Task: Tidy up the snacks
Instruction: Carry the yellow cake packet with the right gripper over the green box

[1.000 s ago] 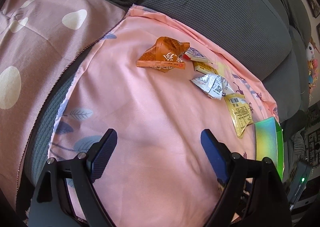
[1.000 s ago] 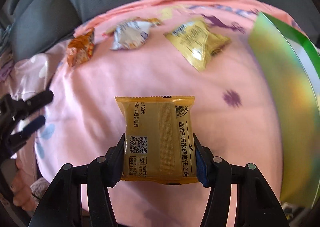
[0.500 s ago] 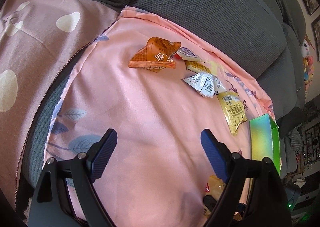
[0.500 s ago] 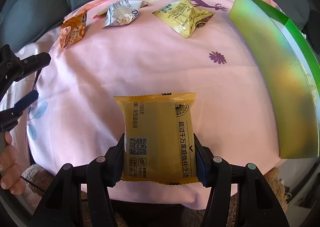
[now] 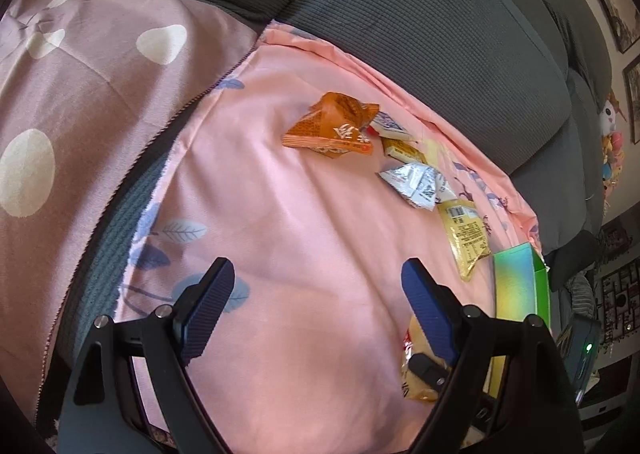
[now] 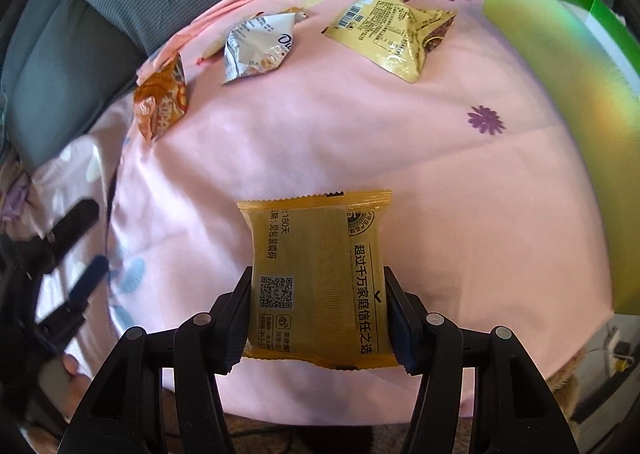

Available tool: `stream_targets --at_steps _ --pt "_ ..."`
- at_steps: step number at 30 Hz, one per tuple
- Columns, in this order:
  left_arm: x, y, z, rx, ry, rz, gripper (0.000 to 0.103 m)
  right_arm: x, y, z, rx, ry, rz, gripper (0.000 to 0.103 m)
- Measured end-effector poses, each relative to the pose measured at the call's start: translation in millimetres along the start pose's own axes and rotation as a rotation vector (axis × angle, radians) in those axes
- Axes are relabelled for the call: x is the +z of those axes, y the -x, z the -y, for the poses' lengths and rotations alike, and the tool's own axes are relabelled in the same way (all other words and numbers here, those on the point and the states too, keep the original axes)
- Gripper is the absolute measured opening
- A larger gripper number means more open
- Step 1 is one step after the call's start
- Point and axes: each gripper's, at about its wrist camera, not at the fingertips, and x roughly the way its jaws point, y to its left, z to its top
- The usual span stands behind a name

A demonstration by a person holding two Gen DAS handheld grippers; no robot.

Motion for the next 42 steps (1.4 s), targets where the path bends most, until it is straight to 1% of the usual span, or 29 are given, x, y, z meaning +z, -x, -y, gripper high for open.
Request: stream_targets --at_steps 3,6,9,12,13,17,19,20,23,26,29,33,35,38,40,41,42 --pt "1 0 -2 0.003 0.008 0.002 0.086 8 -3 -3 0.028 0.005 0.005 0.06" --pt "1 1 -2 -0.002 0.011 0.003 0.086 18 -6 -10 0.039 0.051 -0.008 0.06" --pt "-2 -2 2 0.011 -0.012 -0.001 0.086 29 -4 -12 0.051 0.071 0.001 0.06" --pt "-3 -5 4 0.025 -0.019 0.0 0.086 45 5 -12 0.054 0.082 0.013 0.069" --pt "-4 -6 5 0.028 -0.021 0.001 0.086 51 9 -13 0.052 0.092 0.027 0.073" --pt "-6 -12 10 0.021 -0.035 -0.007 0.086 65 23 -8 0.033 0.114 0.108 0.074" --pt "-8 -16 15 0.006 -0.045 -0.026 0.086 65 23 -1 0.06 0.097 0.147 0.074" --pt "-10 -19 17 -0.007 -0.05 -0.041 0.086 64 21 2 0.071 0.092 0.149 0.074" --pt "-17 -28 30 -0.041 -0.079 -0.088 0.086 61 12 12 0.118 0.072 0.118 0.074" --pt "-28 -37 47 -0.071 -0.13 -0.136 0.086 59 7 16 0.14 0.058 0.092 0.074" --pt "-37 -42 62 -0.091 -0.177 -0.161 0.085 56 6 19 0.143 0.047 0.081 0.074" --pt "-49 -46 76 -0.117 -0.243 -0.183 0.085 52 4 24 0.181 0.027 0.056 0.074" --pt "-54 -50 79 -0.117 -0.267 -0.196 0.085 51 3 27 0.193 0.012 0.044 0.074" --pt "-58 -59 80 -0.127 -0.269 -0.226 0.084 49 0 29 0.188 0.006 0.026 0.074" --pt "-59 -62 80 -0.131 -0.268 -0.233 0.084 48 -3 28 0.195 0.009 0.014 0.074" --pt "-60 -63 81 -0.13 -0.271 -0.23 0.083 48 -5 26 0.202 0.014 0.004 0.074" --pt "-60 -63 82 -0.132 -0.275 -0.225 0.079 48 -7 25 0.213 0.018 -0.01 0.074"
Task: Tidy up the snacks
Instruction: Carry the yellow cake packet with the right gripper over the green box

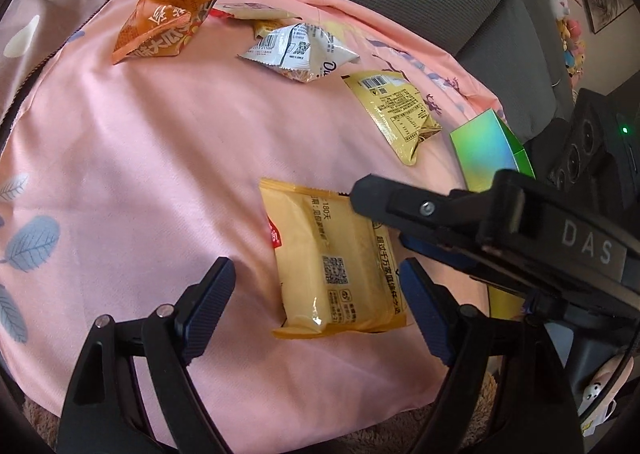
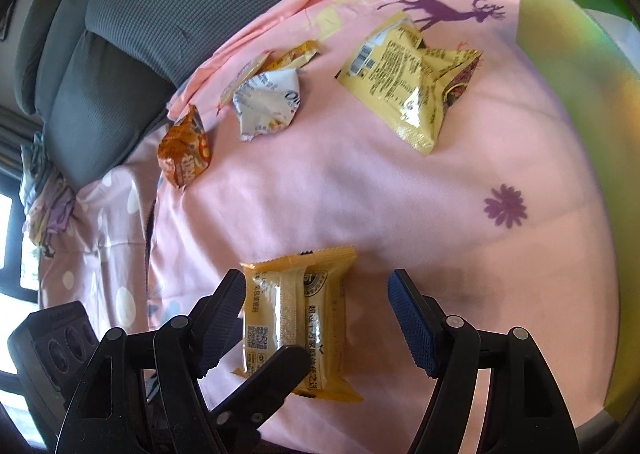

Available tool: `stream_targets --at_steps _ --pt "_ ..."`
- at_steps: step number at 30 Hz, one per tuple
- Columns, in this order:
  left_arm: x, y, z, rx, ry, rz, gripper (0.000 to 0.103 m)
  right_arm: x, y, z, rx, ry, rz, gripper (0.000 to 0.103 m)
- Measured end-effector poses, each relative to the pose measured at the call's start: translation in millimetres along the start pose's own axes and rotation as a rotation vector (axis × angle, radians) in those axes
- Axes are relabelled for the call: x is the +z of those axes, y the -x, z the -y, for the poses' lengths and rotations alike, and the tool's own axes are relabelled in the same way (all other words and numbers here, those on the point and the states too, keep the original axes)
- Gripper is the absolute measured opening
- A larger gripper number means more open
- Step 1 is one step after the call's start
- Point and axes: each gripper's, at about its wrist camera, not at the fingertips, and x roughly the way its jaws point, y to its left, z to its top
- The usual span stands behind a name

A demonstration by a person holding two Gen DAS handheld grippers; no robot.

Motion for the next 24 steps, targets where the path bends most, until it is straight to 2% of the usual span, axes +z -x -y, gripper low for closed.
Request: stream_targets --at_steps 5,6,8,12,15,24 --pt "-2 -5 3 -0.013 -0.005 0.014 0.061 -2 -11 -3 0.033 0.011 -0.043 0.074" --pt "-1 -5 3 -0.028 -0.003 0.019 0.052 -3 -13 -5 0.034 0.018 -0.049 0.074" --pt "-1 -5 4 -0.057 0.005 0.011 0.046 -5 -17 -9 0.04 0.038 -0.057 0.074" --pt "-2 -3 10 -0.047 -0.027 0.032 0.043 -8 -16 -17 0.006 0.078 -0.036 0.074" --pt "-2 4 17 -0.051 -0.068 0.072 0.036 -7 -10 -19 -0.017 0.105 -0.005 0.073" --pt "4 41 56 -0.096 -0.197 0.279 0.035 -5 48 -26 0.029 0.143 0.222 0.073"
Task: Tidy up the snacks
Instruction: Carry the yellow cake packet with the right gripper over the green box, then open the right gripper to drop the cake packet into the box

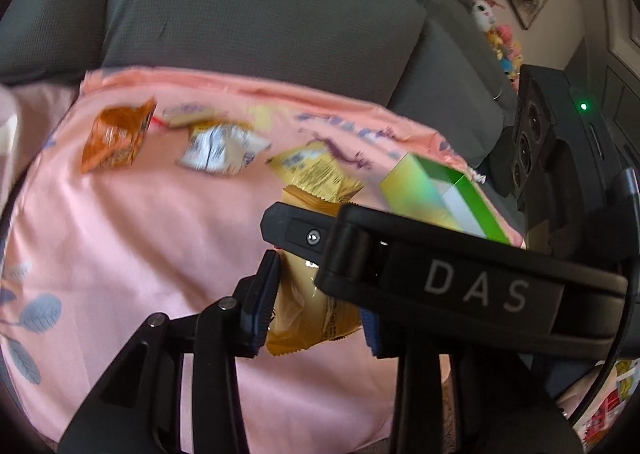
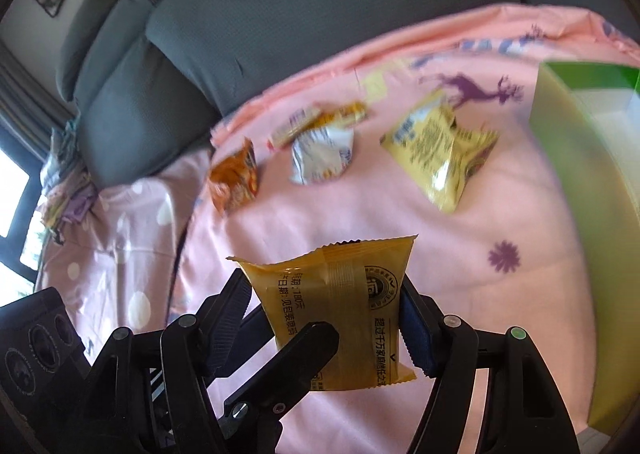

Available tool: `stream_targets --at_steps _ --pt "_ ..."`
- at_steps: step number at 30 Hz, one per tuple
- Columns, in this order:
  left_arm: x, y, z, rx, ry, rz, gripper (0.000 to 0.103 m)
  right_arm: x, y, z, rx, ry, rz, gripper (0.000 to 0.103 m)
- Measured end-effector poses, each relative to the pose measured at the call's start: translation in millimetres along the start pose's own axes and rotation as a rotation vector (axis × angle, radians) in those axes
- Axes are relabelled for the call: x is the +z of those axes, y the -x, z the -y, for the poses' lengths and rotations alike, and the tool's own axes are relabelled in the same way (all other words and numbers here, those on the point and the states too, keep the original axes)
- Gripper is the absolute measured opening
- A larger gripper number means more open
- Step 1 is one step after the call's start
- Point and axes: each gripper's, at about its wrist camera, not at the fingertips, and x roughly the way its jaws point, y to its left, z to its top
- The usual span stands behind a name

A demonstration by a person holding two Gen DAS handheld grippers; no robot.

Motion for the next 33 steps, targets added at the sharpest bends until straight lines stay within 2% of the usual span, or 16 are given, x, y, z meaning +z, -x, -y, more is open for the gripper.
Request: stream_targets --at_steps 6,11,16,24,33 --pt "14 16 36 -0.045 -0.133 0.11 0.035 6 53 3 -0.006 0.029 0.203 0.073" --pt "21 7 68 -0.085 -0.221 0.134 0.035 9 84 18 -0.039 0.008 0.314 0.073" --pt "26 -16 98 -0.154 -0.3 0.114 0.035 10 108 50 -0.078 -0.069 0.392 0.073" --pt "29 -55 140 -0.253 -0.392 0.037 0.035 9 129 103 -0.143 -0.208 0.452 0.073" --pt "22 -113 164 -0.313 -0.375 -0.129 0.035 8 120 161 -0.192 -0.396 0.378 0.073"
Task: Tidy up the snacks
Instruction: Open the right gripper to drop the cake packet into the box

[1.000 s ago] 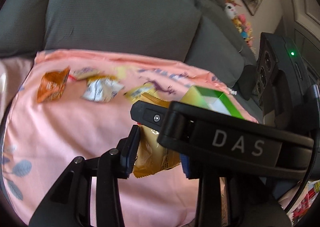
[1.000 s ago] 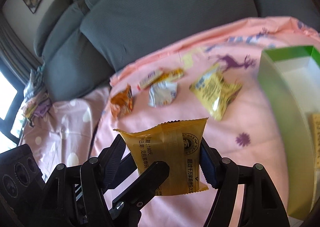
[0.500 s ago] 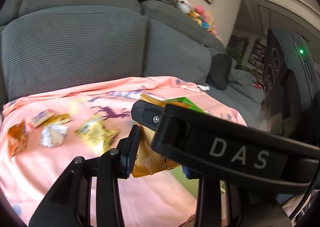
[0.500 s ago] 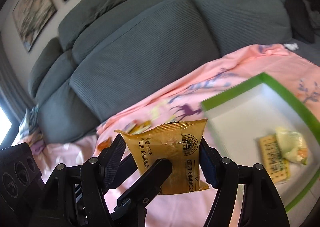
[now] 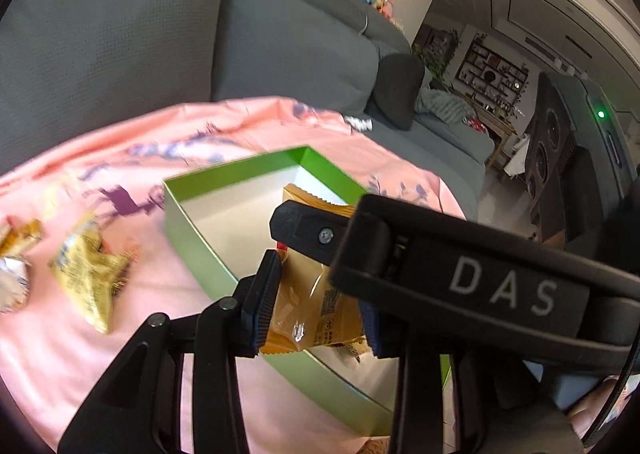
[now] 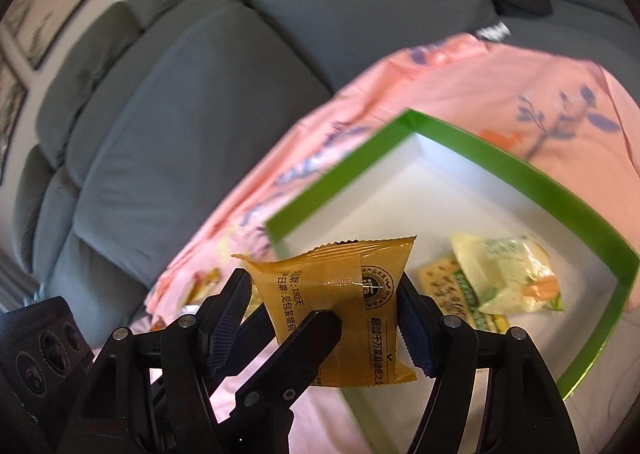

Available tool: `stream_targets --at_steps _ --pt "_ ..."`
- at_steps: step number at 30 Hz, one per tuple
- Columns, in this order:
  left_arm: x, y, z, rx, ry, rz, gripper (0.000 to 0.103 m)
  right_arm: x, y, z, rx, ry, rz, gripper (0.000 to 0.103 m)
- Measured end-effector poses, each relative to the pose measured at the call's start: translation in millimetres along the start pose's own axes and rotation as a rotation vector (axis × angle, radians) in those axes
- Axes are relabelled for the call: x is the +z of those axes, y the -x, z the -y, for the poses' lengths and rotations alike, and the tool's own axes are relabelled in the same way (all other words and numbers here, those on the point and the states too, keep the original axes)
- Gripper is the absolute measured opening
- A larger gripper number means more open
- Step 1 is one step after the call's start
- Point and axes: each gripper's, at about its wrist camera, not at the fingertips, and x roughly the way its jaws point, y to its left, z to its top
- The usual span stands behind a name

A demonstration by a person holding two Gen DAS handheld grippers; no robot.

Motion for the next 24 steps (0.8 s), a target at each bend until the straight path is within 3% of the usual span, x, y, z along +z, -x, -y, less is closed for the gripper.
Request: stream_targets --at_steps 9,15,17,19,22,24 --pt "-2 -27 4 -0.03 0.014 -0.074 0.035 2 -9 26 -0.081 -0.092 -0.038 0.073" --pt "-6 -26 0 -0.012 0.057 -0.067 0.04 2 -14 33 -0.061 -0.118 -0.056 0.073" --pt "-6 -14 -2 -0.001 0.065 -0.048 0.045 3 -11 28 -0.063 -0.098 -0.031 0.074" --pt "-6 1 -6 0.017 0.077 -0.019 0.064 2 -6 22 -0.048 -0.081 0.0 0.075" --pt "-6 34 -18 0.022 0.122 0.043 0.077 1 -1 11 0.006 -0.052 0.027 0.079" --pt "-7 59 -29 0.046 0.16 0.056 0.079 -1 -1 2 0.032 -0.028 0.035 0.085"
